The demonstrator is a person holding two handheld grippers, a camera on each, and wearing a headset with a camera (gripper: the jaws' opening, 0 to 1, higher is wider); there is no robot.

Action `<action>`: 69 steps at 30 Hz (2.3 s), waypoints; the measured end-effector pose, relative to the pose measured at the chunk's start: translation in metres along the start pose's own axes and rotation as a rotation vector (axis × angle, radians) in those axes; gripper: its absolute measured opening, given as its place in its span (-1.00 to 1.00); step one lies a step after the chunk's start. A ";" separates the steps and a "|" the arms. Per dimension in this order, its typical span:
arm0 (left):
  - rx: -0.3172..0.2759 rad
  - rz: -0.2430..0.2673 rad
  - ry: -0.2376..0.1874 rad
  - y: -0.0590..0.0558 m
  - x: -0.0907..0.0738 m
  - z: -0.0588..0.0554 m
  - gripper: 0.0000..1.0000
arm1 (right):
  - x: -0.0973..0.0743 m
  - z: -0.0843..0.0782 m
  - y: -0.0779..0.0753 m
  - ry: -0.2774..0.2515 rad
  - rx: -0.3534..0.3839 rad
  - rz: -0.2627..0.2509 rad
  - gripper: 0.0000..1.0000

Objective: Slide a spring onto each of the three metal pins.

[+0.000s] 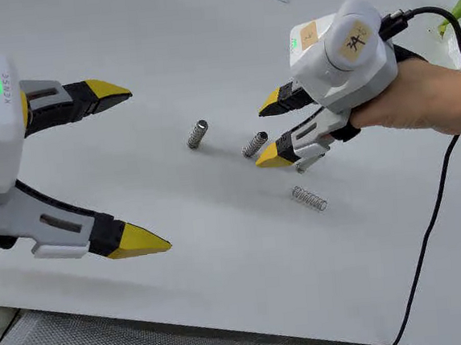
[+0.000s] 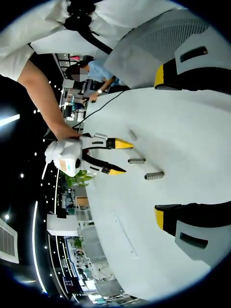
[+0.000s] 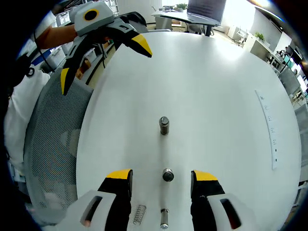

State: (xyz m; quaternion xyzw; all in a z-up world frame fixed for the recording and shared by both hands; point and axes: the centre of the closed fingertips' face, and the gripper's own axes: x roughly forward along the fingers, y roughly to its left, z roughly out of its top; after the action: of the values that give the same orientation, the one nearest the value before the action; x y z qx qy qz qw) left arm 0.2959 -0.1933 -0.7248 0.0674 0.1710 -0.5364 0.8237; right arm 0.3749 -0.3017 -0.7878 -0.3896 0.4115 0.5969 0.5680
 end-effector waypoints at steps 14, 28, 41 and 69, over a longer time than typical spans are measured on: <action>0.022 -0.008 0.032 0.002 0.000 0.004 0.98 | -0.033 0.002 0.007 -0.110 0.033 -0.059 0.22; 0.042 -0.005 0.062 0.009 0.000 0.012 0.98 | -0.067 -0.018 0.018 -0.273 0.146 -0.162 0.40; 0.062 -0.012 0.104 0.007 0.000 0.018 0.98 | -0.089 -0.052 0.030 -0.387 0.272 -0.249 0.39; 0.110 -0.043 0.172 -0.011 0.015 0.033 0.98 | -0.081 -0.110 0.067 -0.467 0.430 -0.295 0.39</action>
State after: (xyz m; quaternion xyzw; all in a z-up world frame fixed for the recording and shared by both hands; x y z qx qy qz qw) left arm 0.2985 -0.2202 -0.6985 0.1548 0.2126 -0.5548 0.7893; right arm 0.3117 -0.4348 -0.7483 -0.1695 0.3261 0.4812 0.7959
